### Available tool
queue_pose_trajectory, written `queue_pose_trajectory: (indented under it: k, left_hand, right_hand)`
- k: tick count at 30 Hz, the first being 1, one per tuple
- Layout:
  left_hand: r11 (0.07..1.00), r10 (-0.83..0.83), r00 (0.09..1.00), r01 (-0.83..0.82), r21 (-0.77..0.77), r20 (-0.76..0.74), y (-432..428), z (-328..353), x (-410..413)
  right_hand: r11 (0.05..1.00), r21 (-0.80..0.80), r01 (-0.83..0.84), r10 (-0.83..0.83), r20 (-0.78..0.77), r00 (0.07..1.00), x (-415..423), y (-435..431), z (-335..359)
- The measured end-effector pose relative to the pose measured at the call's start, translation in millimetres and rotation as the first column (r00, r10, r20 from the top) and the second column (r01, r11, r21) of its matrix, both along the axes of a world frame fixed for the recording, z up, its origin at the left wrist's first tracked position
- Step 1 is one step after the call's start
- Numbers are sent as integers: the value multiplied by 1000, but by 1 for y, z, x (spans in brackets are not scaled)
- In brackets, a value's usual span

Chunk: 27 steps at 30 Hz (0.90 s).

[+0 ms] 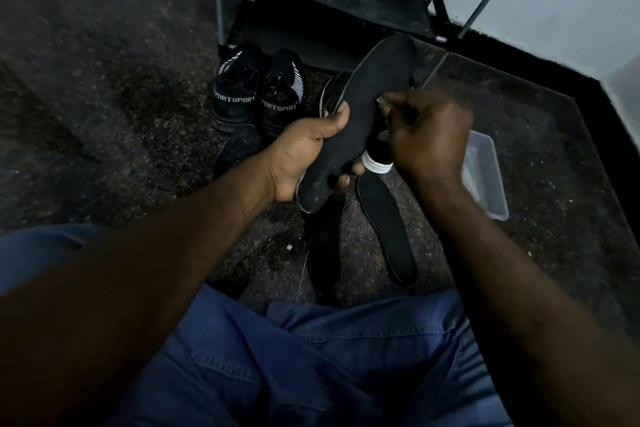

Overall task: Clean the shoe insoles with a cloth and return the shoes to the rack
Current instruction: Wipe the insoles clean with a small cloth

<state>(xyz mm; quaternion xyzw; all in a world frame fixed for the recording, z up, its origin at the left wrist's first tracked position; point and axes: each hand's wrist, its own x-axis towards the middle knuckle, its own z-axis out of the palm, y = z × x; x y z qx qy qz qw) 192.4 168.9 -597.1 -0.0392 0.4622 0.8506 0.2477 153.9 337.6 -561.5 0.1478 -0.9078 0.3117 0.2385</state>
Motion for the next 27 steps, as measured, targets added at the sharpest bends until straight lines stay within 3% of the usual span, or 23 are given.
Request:
queue_pose_trajectory:
  k: [7, 12, 14, 21, 24, 25, 27]
  left_hand:
    - [999, -8, 999, 6, -35, -34, -1, -12, -1]
    - [996, -35, 999, 32, -83, -38, 3, -8, -1]
    - [997, -50, 998, 48, -66, -42, 4, -9, -2]
    - [995, 20, 1000, -20, -93, -2, 2, -23, -9]
    - [996, 19, 1000, -18, -85, 10, 2, -19, -7]
    - [997, -3, 1000, 3, -80, 4, 4, -18, -7]
    - [996, -38, 999, 38, -75, -5, 6, -16, -6]
  right_hand:
    - [986, 62, -158, 157, 12, 987, 31, -15, -28]
    - [996, -51, 69, -68, 26, 997, -1, 5, -8]
    - [993, -83, 84, -80, 46, 996, -2, 3, -3]
    - [981, -52, -185, 189, 108, 976, 45, -24, -21]
    - [934, -353, -57, 160, 271, 949, 33, -18, -6]
    - [915, -403, 13, 101, 259, 961, 25, -15, -1]
    - [928, -359, 99, -32, 187, 982, 5, -10, 2]
